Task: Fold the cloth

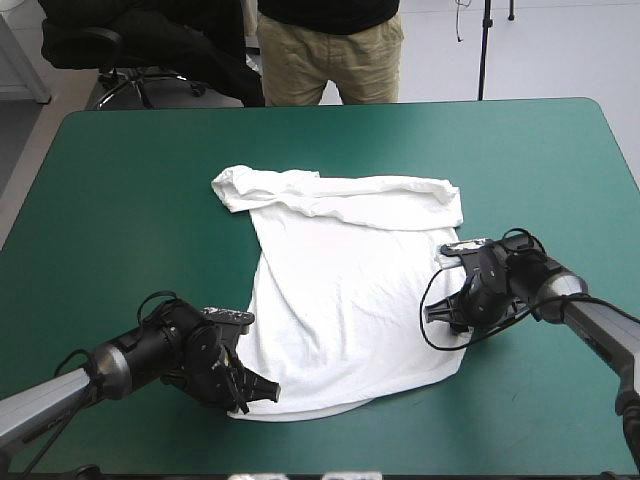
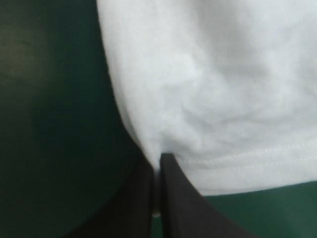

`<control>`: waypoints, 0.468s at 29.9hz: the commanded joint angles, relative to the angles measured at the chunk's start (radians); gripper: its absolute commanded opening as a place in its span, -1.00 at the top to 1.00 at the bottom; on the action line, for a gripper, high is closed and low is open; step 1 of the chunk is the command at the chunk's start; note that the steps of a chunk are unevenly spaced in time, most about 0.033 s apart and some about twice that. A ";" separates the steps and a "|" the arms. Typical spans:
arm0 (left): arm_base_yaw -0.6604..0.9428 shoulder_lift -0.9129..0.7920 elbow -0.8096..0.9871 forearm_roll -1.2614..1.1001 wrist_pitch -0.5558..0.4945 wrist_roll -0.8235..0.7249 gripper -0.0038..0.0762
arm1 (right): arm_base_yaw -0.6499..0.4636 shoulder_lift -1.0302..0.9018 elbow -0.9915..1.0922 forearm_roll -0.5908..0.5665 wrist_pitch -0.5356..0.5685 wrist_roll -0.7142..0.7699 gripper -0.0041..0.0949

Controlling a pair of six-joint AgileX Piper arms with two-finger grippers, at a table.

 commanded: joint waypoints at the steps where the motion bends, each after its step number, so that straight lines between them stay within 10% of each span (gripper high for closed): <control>1: -0.005 0.000 0.000 -0.020 -0.038 0.003 0.95 | 0.002 0.031 -0.018 0.034 -0.024 -0.009 -0.05; 5: -0.005 0.000 0.000 -0.020 -0.038 -0.006 0.95 | 0.002 0.079 -0.018 0.071 -0.044 -0.021 0.27; 8: -0.005 0.000 -0.002 -0.018 -0.038 0.005 0.95 | 0.002 0.084 -0.018 0.107 -0.040 -0.053 0.87; 14: -0.005 -0.004 -0.100 0.069 -0.017 0.005 0.95 | 0.002 0.012 -0.045 0.106 -0.009 -0.047 0.95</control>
